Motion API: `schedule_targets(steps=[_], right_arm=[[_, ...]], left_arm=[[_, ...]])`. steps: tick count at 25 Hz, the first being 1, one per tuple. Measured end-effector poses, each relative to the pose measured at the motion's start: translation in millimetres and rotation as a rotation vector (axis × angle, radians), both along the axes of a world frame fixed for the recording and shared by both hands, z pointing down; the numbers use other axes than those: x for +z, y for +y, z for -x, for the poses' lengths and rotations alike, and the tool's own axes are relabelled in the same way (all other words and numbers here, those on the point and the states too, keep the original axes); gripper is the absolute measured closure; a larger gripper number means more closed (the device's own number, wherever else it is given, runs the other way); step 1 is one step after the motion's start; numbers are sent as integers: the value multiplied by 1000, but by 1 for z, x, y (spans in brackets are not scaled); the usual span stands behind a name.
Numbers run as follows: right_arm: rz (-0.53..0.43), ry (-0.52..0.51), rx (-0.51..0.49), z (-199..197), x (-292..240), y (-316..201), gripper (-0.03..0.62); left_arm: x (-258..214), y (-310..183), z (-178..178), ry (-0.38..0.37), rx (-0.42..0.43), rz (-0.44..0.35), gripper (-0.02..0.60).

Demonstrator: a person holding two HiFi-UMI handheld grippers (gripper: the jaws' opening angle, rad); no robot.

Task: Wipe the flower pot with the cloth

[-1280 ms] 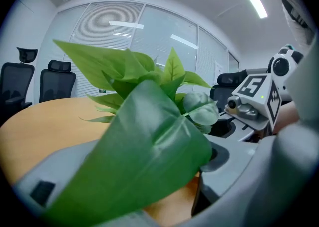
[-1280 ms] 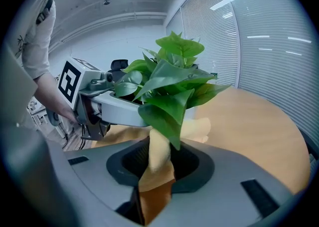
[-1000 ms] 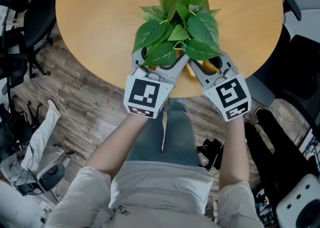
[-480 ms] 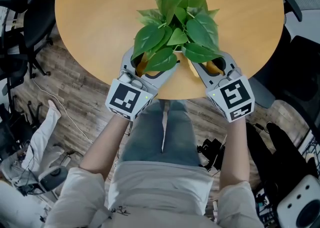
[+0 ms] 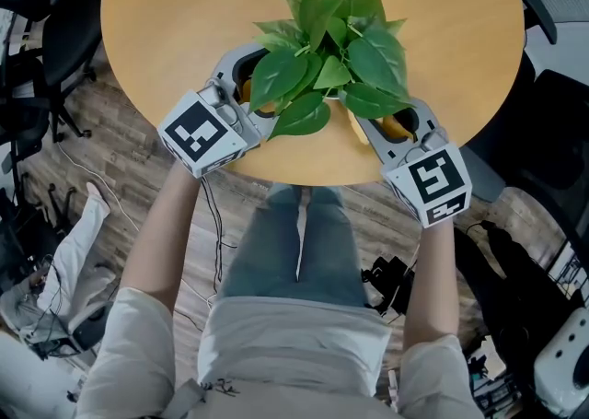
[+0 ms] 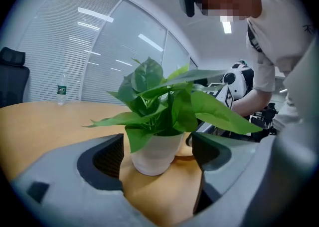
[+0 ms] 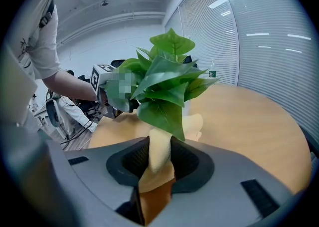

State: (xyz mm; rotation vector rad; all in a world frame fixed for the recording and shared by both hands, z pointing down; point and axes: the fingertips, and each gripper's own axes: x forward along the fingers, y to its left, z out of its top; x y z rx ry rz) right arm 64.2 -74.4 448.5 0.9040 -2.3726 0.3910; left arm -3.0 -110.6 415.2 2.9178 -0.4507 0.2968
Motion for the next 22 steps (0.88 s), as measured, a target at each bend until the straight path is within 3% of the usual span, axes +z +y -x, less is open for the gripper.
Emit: schedule_targets(steps=[7, 13, 22], right_arm=[[-3, 6, 6, -5, 3, 2, 494], [-52, 32, 101, -30, -6, -23, 494], [-89, 60, 33, -12, -13, -27, 494]], left_arm=[[-1, -4, -11, 54, -7, 21, 172], [-2, -3, -11, 46, -19, 22, 178], [-2, -3, -13, 32, -67, 27, 179]])
